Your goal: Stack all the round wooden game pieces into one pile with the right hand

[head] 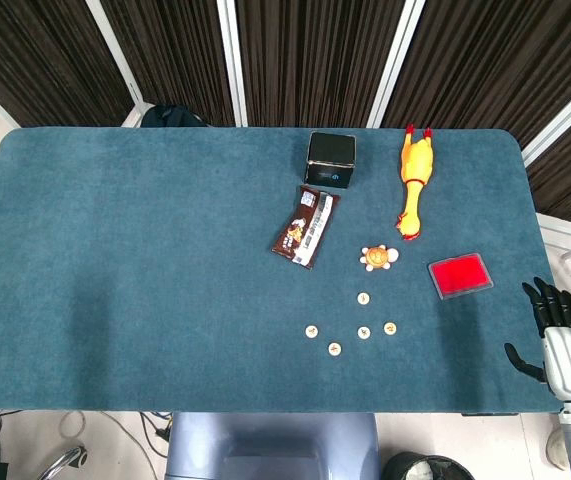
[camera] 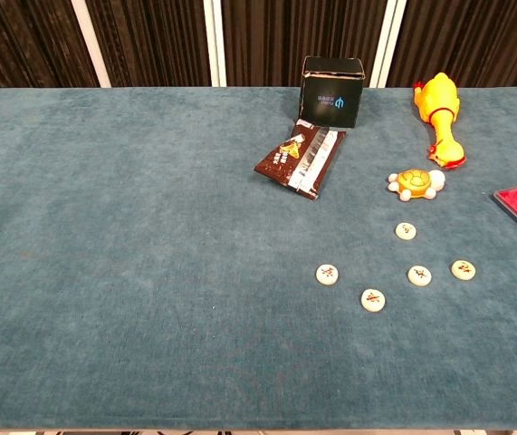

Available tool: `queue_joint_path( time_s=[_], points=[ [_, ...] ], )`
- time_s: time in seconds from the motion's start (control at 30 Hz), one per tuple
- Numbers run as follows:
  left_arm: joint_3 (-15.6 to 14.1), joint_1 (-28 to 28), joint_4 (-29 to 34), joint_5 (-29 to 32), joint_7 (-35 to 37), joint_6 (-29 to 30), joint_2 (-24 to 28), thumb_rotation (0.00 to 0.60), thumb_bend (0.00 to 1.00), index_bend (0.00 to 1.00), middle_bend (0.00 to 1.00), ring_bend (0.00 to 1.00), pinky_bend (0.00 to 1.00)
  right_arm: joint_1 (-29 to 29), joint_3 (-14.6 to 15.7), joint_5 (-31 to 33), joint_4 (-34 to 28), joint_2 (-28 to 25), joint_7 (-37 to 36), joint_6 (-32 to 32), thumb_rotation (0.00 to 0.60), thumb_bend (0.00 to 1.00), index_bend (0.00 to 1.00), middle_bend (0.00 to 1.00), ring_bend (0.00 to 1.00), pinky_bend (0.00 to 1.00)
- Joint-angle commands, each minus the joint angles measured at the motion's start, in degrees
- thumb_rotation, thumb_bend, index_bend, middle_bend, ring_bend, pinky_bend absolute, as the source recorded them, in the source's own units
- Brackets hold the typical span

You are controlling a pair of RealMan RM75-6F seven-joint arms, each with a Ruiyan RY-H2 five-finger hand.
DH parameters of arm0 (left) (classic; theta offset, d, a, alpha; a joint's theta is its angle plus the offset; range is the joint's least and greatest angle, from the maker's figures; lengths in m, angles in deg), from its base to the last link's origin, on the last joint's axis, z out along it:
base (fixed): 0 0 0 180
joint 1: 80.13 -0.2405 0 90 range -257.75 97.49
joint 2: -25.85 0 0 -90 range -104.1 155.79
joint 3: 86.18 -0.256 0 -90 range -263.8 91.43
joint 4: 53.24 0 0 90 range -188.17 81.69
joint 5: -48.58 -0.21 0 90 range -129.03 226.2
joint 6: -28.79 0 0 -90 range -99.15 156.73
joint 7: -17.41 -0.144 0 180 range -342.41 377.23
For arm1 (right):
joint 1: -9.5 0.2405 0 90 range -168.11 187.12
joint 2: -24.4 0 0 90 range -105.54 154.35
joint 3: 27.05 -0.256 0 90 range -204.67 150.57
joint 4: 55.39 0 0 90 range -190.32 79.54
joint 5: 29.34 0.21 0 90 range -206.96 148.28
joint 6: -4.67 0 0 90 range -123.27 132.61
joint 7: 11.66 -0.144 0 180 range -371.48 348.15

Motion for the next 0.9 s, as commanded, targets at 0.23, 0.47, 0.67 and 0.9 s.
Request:
queue_joint_path(
  time_s=[0.23,0.47,0.67,0.9],
  points=[
    [-0.21,0.11,0.07,0.09,-0.25,-0.47,-0.02,0.6,0.19,0.09,0.0,0.0,0.06,-0.08,0.09,1.64,-1.26,-0.62,0.44,1.24,0.6,0.34,0.05,0.0,0.0,0.0],
    [-0.11,0.01,0.13,-0.23,-0.02,0.03,-0.03,0.6,0.19,0.09,0.0,0.0,0.06,-0.24,-0.04,3.41,-3.85,-1.88,-0.86,2.5,0.6,0.34,0.05,0.0,0.0,0.0],
    [0.02,-0.07,0.27,-0.34,0.23,0.38,-0.03,0.6,0.19,0.09,0.0,0.0,0.06,-0.58,-0.1,3.93,-5.31,-2.96,-1.61,2.49,0.6,0.34,0.05,0.0,0.0,0.0],
    [0.21,-0.14,0.54,-0.11,0.45,0.54,-0.02,0.6,0.19,0.09,0.0,0.0,0.06,-0.23,-0.09,4.85,-7.47,-3.74,-5.43,4.61,0.6,0.34,0.12,0.0,0.0,0.0]
  ],
)
